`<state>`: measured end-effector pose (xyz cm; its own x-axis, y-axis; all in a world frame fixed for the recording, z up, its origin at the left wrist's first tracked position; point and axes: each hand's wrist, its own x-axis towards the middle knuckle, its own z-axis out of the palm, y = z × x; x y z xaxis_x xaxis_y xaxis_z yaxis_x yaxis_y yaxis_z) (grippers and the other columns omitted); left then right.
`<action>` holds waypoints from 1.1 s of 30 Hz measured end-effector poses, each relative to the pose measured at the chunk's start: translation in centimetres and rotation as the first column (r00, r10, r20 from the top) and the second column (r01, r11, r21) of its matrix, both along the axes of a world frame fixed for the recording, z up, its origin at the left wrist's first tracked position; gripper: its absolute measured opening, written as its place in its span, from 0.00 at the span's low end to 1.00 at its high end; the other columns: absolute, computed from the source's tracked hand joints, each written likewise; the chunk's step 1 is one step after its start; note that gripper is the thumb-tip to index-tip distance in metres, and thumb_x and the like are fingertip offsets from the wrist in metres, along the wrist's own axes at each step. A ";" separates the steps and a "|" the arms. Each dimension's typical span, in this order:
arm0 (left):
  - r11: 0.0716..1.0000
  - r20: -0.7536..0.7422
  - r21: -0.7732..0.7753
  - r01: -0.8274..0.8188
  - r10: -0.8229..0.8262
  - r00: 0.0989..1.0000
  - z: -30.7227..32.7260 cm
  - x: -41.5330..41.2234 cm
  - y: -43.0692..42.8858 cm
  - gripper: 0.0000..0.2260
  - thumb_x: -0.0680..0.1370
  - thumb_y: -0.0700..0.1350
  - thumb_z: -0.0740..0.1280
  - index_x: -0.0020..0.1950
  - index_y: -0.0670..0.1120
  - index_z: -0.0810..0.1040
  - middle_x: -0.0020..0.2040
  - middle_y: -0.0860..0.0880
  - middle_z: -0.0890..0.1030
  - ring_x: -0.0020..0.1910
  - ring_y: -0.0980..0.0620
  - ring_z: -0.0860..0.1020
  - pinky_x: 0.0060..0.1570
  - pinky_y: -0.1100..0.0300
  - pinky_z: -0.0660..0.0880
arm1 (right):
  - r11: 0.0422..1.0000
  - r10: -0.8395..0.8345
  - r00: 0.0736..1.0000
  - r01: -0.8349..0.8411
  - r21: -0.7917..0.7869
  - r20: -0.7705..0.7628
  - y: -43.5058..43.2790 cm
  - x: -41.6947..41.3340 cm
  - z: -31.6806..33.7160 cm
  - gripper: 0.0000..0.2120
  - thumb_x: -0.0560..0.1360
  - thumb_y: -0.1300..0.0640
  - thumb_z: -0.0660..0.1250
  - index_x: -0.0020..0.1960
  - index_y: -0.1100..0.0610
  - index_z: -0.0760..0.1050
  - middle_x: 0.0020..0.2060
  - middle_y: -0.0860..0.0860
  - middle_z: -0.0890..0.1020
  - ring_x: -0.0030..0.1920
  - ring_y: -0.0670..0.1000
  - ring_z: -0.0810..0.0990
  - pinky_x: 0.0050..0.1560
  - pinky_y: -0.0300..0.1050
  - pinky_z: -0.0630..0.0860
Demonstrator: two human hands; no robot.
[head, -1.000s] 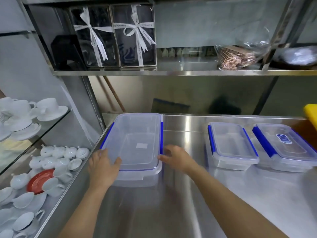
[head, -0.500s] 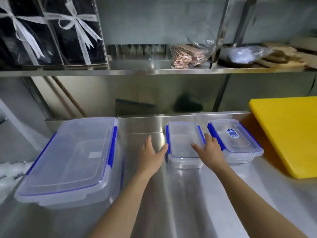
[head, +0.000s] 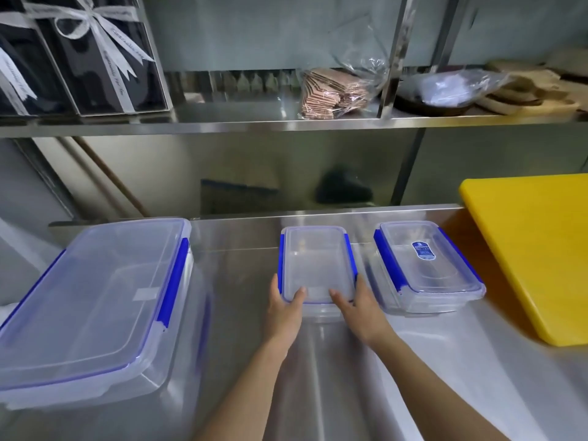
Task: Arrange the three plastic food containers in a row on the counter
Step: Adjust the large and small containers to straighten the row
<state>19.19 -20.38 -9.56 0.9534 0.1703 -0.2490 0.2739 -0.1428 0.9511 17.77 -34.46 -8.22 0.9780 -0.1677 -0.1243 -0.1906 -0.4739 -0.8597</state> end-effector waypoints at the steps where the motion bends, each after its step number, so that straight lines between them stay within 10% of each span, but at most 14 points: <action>1: 1.000 0.007 0.002 -0.017 0.017 1.000 -0.1 0.0 0.4 0.27 0.74 0.51 0.66 0.71 0.55 0.60 0.64 0.53 0.75 0.56 0.51 0.74 0.55 0.55 0.70 | 1.000 0.016 1.000 -0.016 -0.010 -0.002 0.5 0.0 0.0 0.28 0.73 0.45 0.64 0.67 0.54 0.59 0.60 0.55 0.73 0.50 0.53 0.79 0.56 0.56 0.75; 14: 0.998 0.076 -0.033 -0.051 0.053 0.996 -0.7 -0.2 4.0 0.27 0.75 0.52 0.65 0.72 0.53 0.59 0.63 0.50 0.73 0.56 0.53 0.74 0.47 0.62 0.73 | 0.981 0.166 0.986 -0.167 -0.094 -0.022 3.6 1.4 -0.4 0.32 0.75 0.43 0.59 0.72 0.54 0.50 0.64 0.57 0.68 0.56 0.55 0.76 0.57 0.57 0.76; 19: 0.986 0.020 0.154 -0.071 0.069 0.997 -0.3 -0.1 4.0 0.30 0.75 0.56 0.65 0.73 0.50 0.57 0.68 0.46 0.70 0.61 0.46 0.73 0.60 0.49 0.74 | 0.954 0.176 0.983 -0.184 -0.236 -0.054 2.3 1.9 0.4 0.27 0.74 0.40 0.59 0.66 0.55 0.61 0.61 0.56 0.73 0.56 0.55 0.76 0.56 0.55 0.76; 25: 0.817 0.345 0.551 -0.169 -0.039 0.938 3.2 0.3 0.5 0.27 0.76 0.50 0.64 0.72 0.46 0.60 0.72 0.44 0.66 0.69 0.45 0.66 0.67 0.49 0.66 | 0.899 -0.094 0.973 0.174 -0.402 0.209 -3.5 2.7 3.0 0.14 0.76 0.51 0.60 0.56 0.57 0.74 0.50 0.58 0.82 0.49 0.60 0.80 0.50 0.57 0.78; 30: 0.879 0.294 0.458 0.132 -0.289 0.911 3.9 0.1 -7.4 0.27 0.76 0.54 0.62 0.73 0.53 0.57 0.74 0.51 0.64 0.71 0.50 0.64 0.66 0.55 0.65 | 0.732 -0.344 0.853 0.505 -0.457 0.392 -9.8 2.1 3.1 0.17 0.75 0.53 0.63 0.61 0.60 0.72 0.59 0.60 0.77 0.59 0.60 0.74 0.59 0.57 0.71; 33: 0.890 0.109 0.300 0.343 -0.390 0.915 2.9 0.2 -11.7 0.31 0.75 0.58 0.62 0.74 0.56 0.51 0.76 0.53 0.57 0.73 0.51 0.60 0.68 0.51 0.63 | 0.681 -0.451 0.863 0.498 -0.536 0.230 -12.4 1.3 2.2 0.28 0.74 0.43 0.61 0.69 0.56 0.63 0.70 0.61 0.65 0.69 0.62 0.62 0.67 0.60 0.60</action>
<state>19.36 -32.12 -6.69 0.9836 -0.1609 -0.0809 -0.0021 -0.4592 0.8883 19.09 -46.89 -6.03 0.7495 -0.6266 0.2136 -0.4739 -0.7331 -0.4878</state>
